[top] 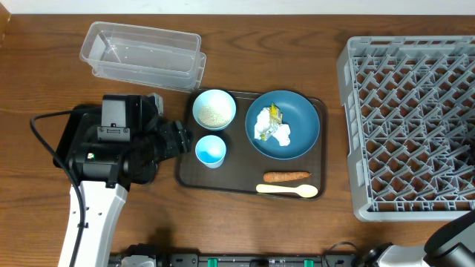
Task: Sort waste into correct bins and load items into the dishwasher rack
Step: 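Lower the white cup upside down into the rack and open right gripper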
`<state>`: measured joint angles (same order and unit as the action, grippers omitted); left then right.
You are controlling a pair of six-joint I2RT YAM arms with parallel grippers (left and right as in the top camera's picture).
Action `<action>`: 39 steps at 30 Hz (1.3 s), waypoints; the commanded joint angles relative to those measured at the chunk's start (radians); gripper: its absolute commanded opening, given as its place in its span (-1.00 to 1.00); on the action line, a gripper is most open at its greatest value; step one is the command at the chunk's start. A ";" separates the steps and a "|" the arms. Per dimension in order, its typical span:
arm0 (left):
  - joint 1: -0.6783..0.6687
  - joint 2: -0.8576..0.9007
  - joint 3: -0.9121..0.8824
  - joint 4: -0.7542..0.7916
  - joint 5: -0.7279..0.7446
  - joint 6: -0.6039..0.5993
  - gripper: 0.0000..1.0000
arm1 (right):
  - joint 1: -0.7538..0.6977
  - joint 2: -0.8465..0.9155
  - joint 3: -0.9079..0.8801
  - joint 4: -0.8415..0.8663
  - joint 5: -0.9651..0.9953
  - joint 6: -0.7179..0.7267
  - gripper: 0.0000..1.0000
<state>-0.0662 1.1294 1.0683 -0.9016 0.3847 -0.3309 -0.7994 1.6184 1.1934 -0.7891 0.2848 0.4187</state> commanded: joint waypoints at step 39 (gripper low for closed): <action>0.004 -0.005 0.013 -0.002 -0.013 0.024 0.41 | -0.019 -0.007 0.178 -0.200 -0.042 -0.016 -0.14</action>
<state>-0.0662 1.1294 1.0683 -0.9016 0.3851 -0.3168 -0.8009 1.6184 1.3022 -0.9657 0.2588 0.4171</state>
